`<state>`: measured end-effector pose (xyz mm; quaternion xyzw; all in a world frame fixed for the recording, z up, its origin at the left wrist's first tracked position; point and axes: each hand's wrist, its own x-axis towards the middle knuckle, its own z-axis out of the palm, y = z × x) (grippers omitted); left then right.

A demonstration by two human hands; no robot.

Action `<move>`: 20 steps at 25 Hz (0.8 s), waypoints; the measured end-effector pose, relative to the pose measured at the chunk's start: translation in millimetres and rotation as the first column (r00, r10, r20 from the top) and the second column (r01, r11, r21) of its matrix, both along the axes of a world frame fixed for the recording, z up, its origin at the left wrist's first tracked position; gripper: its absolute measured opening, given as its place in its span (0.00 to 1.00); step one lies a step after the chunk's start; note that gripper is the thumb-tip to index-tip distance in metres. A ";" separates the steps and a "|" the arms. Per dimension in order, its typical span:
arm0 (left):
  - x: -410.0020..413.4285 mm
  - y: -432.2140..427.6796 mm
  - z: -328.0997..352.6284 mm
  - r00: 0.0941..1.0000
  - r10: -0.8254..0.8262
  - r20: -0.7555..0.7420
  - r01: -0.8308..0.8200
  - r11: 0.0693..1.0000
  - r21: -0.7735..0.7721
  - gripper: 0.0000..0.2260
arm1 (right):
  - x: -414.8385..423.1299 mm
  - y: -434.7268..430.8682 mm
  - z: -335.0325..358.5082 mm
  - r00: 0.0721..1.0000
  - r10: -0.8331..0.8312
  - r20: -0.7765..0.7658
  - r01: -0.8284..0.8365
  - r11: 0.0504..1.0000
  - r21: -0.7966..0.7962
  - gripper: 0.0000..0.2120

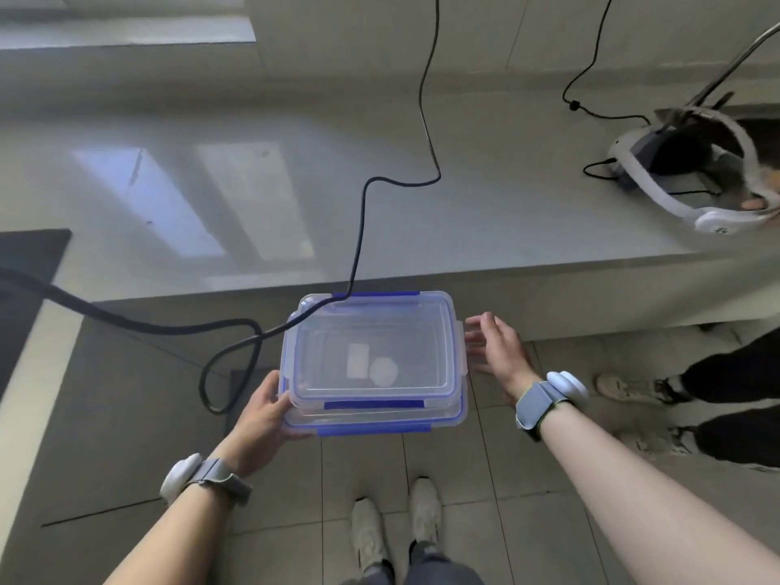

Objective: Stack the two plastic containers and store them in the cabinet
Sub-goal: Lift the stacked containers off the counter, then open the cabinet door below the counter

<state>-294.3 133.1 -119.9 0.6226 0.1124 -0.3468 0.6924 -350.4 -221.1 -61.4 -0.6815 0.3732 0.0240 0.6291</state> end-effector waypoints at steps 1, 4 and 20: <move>-5.0 4.1 -5.5 1.000 0.008 -0.002 -0.008 1.000 0.006 0.19 | 2.2 -3.2 -10.7 0.999 0.034 0.000 -0.034 0.998 -0.060 0.17; -13.6 18.2 -22.1 1.000 0.009 0.010 -0.010 0.999 0.036 0.19 | 18.1 -9.6 -44.0 0.960 0.242 -0.139 -0.274 0.911 -0.307 0.18; -18.5 75.9 -78.0 0.992 0.129 -0.002 -0.127 0.984 0.128 0.25 | 140.0 48.5 -137.0 0.571 0.588 -0.573 -0.727 0.037 -0.686 0.39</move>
